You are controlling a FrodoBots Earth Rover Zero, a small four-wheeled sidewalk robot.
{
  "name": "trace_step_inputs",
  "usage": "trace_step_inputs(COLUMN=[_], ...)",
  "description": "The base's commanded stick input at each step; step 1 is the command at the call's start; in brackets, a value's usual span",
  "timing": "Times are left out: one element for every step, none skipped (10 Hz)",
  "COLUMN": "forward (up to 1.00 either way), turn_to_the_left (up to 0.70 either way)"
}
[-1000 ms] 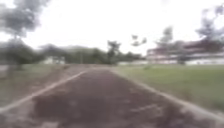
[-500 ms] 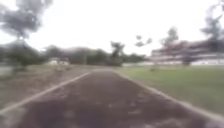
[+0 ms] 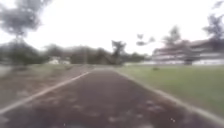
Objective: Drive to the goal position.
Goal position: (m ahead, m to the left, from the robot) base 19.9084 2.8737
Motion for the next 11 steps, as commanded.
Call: trace_step_inputs(forward=[0.70,0.70,0.70,0.70,0.70,0.70,0.70,0.70,0.70,0.70,0.70], turn_to_the_left=[0.00,0.00,0.00,0.00,0.00,0.00,0.00,0.00,0.00,0.00,0.00])
